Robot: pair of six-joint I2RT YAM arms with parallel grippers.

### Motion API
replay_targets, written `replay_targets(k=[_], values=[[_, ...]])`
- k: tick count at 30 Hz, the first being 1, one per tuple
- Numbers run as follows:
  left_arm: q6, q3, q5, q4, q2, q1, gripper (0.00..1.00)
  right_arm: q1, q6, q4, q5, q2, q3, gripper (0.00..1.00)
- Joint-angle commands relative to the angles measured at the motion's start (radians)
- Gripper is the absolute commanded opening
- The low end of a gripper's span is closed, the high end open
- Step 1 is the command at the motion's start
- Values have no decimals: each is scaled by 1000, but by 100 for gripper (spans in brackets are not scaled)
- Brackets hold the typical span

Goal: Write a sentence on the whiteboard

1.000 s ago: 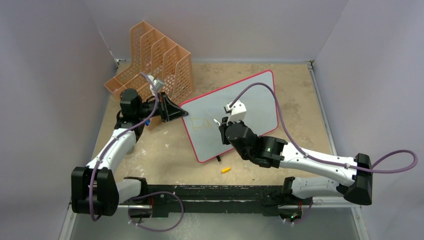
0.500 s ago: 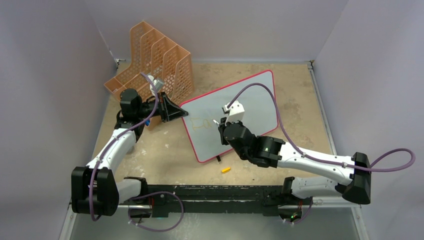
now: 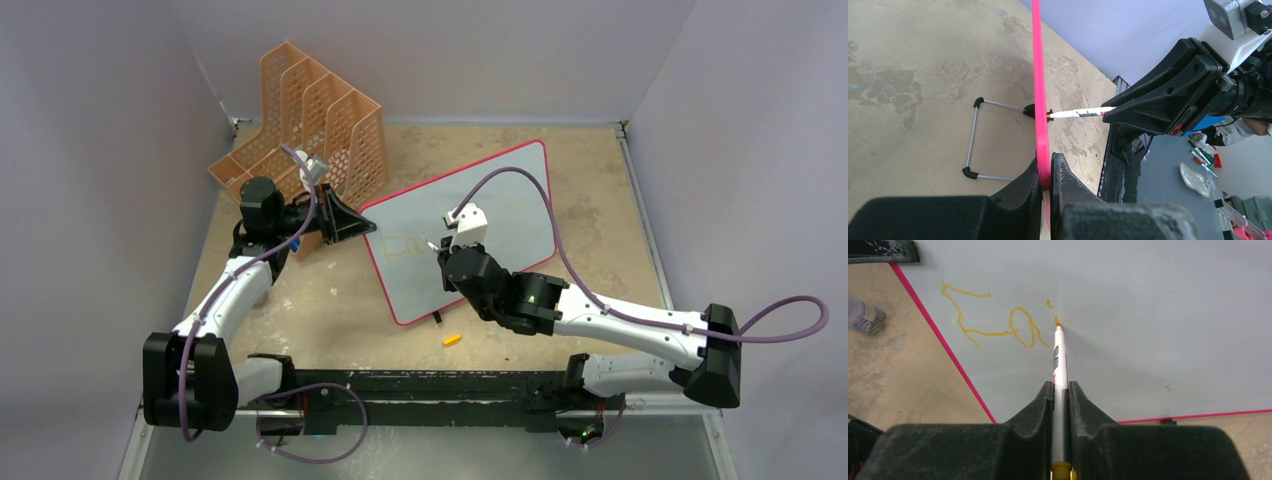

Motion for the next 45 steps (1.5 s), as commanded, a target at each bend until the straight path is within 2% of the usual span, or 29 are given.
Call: replay_targets(k=[1, 22, 34, 45], values=[[49, 34, 49, 25, -2, -4, 0, -2, 13, -48, 13, 17, 15, 0], [49, 32, 47, 25, -3, -4, 0, 0, 38, -100, -45, 27, 16, 0], [51, 34, 46, 24, 0, -4, 0, 0, 34, -60, -10, -43, 53, 0], [53, 35, 46, 20, 1, -4, 0, 0, 60, -63, 23, -29, 50, 0]])
